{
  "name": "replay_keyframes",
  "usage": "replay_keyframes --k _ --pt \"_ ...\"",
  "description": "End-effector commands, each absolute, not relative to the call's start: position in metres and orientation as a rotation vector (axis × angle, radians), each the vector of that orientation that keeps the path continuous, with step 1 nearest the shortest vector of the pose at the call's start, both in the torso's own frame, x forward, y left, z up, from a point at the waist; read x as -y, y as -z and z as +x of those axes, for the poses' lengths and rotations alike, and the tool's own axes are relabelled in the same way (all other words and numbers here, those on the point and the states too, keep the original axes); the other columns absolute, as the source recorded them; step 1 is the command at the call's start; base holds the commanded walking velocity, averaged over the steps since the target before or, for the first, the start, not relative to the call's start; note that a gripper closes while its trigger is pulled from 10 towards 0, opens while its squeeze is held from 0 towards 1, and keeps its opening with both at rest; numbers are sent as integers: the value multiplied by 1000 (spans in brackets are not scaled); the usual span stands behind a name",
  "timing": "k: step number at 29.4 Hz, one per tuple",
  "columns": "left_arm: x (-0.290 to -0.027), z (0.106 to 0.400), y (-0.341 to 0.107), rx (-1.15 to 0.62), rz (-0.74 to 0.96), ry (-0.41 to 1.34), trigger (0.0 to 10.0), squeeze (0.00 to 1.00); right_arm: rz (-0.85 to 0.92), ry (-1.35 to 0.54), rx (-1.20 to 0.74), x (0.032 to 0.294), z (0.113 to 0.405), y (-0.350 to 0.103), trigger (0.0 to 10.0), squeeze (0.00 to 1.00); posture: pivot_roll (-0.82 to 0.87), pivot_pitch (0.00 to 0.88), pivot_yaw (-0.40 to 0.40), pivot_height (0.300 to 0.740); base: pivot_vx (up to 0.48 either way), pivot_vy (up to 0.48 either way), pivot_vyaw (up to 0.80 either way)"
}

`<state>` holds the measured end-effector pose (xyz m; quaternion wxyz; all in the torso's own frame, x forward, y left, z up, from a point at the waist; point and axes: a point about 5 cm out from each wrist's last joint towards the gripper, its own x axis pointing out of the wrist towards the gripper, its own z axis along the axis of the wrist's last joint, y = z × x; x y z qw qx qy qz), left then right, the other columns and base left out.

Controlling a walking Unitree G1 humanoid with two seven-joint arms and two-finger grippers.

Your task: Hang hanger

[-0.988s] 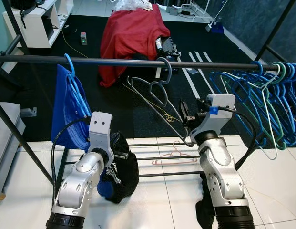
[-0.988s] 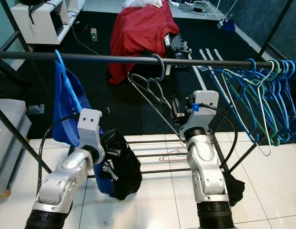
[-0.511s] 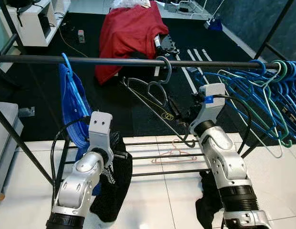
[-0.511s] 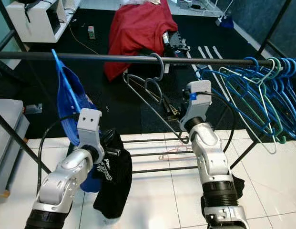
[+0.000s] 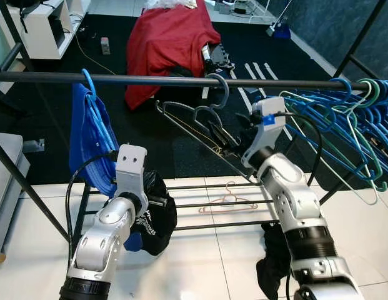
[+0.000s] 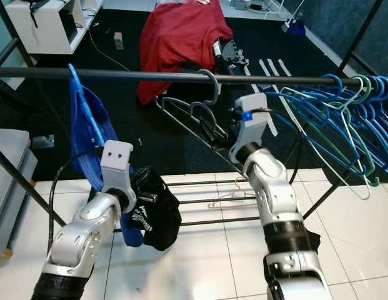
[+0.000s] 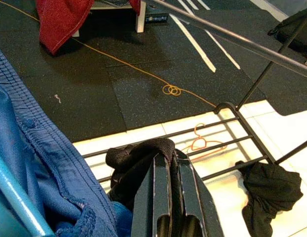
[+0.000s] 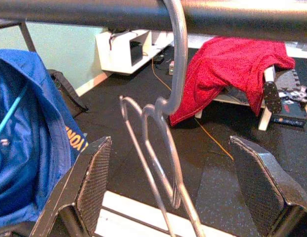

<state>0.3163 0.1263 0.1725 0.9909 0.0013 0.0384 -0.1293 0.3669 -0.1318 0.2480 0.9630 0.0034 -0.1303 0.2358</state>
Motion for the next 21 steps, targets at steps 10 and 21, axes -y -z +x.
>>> replay_keyframes --k 10,21 --pt "-127 320 -176 -71 30 287 10000 0 12 -529 175 127 396 -265 10000 0 -62 198 -48 740 0 0 0" --pt "-131 321 -177 -74 43 285 10000 0 -67 -675 132 116 404 -271 10000 0 -54 204 -49 740 0 0 0"
